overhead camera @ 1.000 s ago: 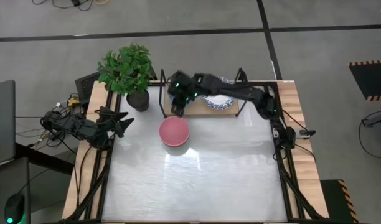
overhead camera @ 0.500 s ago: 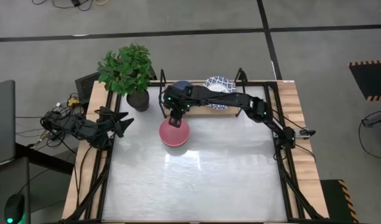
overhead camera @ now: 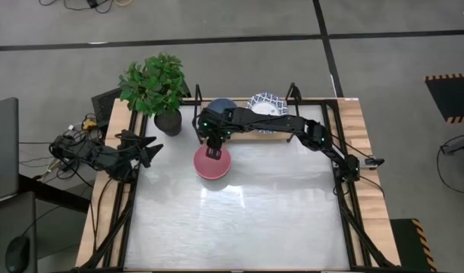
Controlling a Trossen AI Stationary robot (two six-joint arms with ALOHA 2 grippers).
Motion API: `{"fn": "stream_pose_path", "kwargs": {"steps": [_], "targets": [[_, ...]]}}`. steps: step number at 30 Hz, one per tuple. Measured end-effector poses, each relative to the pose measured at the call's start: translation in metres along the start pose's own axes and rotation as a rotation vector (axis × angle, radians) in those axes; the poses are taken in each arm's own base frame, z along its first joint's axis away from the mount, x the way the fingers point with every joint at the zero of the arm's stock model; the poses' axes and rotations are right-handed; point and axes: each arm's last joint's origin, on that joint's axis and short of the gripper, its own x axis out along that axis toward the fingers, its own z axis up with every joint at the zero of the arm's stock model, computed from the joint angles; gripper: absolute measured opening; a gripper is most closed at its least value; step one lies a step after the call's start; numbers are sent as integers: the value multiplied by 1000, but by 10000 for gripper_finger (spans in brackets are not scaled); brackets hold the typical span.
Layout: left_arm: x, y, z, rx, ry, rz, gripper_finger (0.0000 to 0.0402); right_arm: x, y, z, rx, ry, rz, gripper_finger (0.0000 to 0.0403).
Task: Place and stack bowls onto a shelf
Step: Stack the pink bowl on top of the blue bowl on the shelf
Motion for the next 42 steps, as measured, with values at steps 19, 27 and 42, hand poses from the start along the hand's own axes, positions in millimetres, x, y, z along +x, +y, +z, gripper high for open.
{"fn": "stream_pose_path", "kwargs": {"steps": [19,27,42], "targets": [[0,0,0,0,0,0,293,11,7,-10,-31,55,6,80],[0,0,0,0,0,0,293,6,7,-8,-42,53,5,27],[0,0,0,2,0,0,293,-41,7,1,-39,-9,3,27]]}}
